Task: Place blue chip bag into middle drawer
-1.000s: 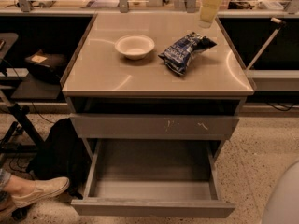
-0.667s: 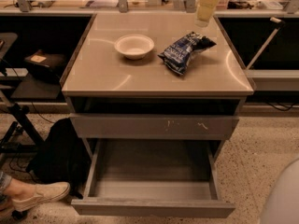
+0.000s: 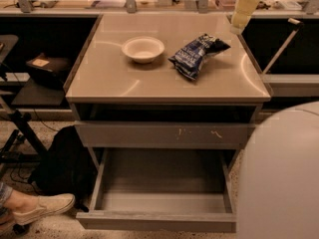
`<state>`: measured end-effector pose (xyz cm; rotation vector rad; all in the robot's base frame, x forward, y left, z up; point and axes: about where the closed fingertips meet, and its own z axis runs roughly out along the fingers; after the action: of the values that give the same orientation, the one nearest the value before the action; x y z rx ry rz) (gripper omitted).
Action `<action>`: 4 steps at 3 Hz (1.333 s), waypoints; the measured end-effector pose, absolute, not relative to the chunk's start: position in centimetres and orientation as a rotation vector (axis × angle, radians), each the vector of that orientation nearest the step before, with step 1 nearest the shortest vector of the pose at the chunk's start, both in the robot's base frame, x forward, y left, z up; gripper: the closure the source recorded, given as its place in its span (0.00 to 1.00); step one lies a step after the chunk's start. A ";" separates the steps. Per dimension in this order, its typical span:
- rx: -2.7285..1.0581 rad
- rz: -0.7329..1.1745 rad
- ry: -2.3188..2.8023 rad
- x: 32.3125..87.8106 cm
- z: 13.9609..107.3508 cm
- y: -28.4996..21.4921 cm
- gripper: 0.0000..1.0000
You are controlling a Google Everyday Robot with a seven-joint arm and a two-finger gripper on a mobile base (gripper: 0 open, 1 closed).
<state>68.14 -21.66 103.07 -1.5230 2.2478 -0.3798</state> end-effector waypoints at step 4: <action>-1.527 0.185 1.978 75.5 89.7 -20.7 0.00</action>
Offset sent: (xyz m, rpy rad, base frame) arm 0.1729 -0.0476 -0.0647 0.4556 0.0448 0.2334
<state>75.52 -20.71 89.66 -1.5272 1.9785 0.1845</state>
